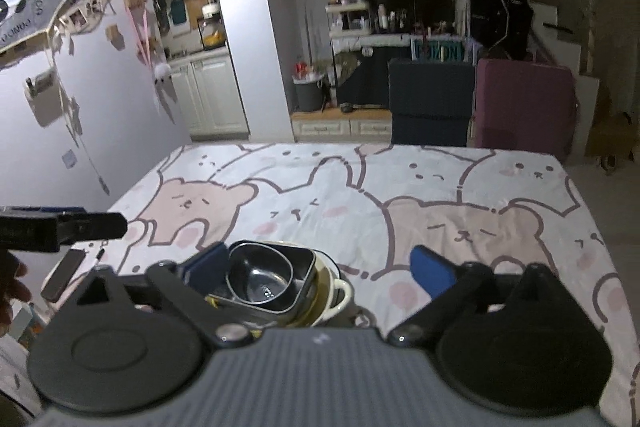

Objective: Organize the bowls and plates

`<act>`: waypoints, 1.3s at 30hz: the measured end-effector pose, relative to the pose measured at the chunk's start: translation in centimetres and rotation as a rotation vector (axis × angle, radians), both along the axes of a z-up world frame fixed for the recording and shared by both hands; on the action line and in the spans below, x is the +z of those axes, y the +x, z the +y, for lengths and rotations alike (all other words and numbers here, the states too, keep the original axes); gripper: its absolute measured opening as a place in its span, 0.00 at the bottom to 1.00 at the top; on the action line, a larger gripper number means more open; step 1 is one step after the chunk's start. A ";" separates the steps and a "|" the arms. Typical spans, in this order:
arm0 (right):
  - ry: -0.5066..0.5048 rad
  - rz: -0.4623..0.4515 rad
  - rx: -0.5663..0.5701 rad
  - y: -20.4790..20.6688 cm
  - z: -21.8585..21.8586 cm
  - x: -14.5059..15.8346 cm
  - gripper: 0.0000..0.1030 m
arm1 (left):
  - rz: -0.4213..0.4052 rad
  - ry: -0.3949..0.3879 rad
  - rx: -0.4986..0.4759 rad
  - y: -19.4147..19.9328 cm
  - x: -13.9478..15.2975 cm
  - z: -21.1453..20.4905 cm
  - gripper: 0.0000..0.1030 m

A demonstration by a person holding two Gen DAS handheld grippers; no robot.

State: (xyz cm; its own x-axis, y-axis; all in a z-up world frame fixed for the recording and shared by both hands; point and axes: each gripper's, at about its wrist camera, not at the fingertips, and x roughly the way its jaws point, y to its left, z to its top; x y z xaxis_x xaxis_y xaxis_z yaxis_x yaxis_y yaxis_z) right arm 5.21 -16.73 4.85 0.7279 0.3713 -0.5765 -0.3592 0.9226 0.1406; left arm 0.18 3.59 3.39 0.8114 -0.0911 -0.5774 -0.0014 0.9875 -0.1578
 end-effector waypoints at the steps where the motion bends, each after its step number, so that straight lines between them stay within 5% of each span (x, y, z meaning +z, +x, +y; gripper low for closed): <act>1: 0.000 -0.017 0.002 -0.8 -0.1 0.1 0.99 | -0.005 0.004 0.002 -0.6 0.0 -0.2 1.00; 12: -0.040 -0.125 -0.002 -7.5 -0.7 -1.0 0.99 | -0.079 0.114 -0.039 -5.7 -1.0 -2.3 1.00; 23: -0.008 -0.095 -0.024 -8.8 0.4 -3.6 0.99 | -0.093 0.192 -0.028 -8.1 -3.7 -0.8 1.00; 39: -0.058 -0.092 -0.073 -9.8 1.9 -6.8 0.99 | -0.031 0.180 -0.030 -8.0 -6.9 0.5 1.00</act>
State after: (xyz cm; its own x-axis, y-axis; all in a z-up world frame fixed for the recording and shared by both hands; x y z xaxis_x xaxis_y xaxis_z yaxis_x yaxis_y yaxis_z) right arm -4.55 -14.87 -1.94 0.8025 0.2835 -0.5251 -0.3002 0.9523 0.0554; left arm -7.85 4.06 -3.53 0.8272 -0.0128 -0.5617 0.0307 0.9993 0.0223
